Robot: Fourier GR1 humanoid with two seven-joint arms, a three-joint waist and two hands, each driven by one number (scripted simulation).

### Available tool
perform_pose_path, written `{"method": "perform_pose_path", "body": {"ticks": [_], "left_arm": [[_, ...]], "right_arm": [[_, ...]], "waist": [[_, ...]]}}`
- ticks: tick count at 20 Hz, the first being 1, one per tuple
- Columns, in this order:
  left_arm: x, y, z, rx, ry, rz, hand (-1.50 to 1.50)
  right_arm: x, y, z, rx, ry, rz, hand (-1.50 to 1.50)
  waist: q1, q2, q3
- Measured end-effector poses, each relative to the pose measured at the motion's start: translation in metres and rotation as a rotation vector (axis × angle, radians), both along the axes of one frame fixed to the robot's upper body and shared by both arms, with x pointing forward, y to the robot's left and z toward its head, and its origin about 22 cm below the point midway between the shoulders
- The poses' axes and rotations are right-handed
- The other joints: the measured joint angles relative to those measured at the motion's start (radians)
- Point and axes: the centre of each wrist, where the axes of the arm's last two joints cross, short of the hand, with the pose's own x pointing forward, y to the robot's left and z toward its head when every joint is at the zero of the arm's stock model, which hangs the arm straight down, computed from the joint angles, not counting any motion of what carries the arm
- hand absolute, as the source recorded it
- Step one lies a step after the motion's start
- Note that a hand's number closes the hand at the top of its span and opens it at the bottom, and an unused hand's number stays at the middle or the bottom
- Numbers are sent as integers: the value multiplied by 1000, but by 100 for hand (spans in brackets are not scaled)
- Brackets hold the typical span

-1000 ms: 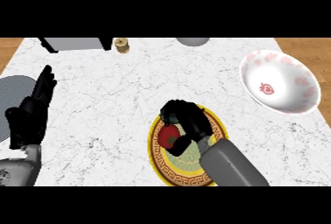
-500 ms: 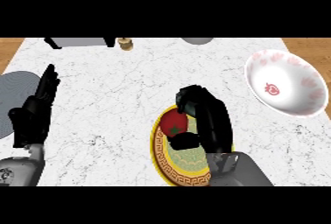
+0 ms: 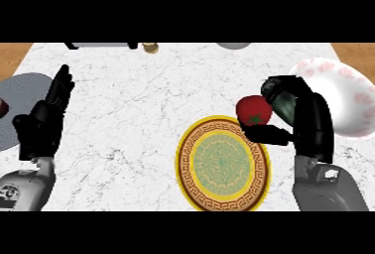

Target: Pick the tomato from the plate and place it in the bowl

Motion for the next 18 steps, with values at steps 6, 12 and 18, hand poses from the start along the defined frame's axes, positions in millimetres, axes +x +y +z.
{"method": "perform_pose_path", "body": {"ticks": [6, 12, 18], "left_arm": [[0, -7, -4, -3, -3, -7, 0], [-3, -3, -5, 1, -8, -16, 0], [4, -9, -6, -2, -12, -22, 0]], "right_arm": [[29, -69, -7, 10, -71, -92, 150], [56, -129, -23, -108, -104, -189, 150], [77, -181, -45, -271, -80, -298, 150]], "waist": [[10, 4, 1], [19, 6, 1], [28, 11, 1]]}}
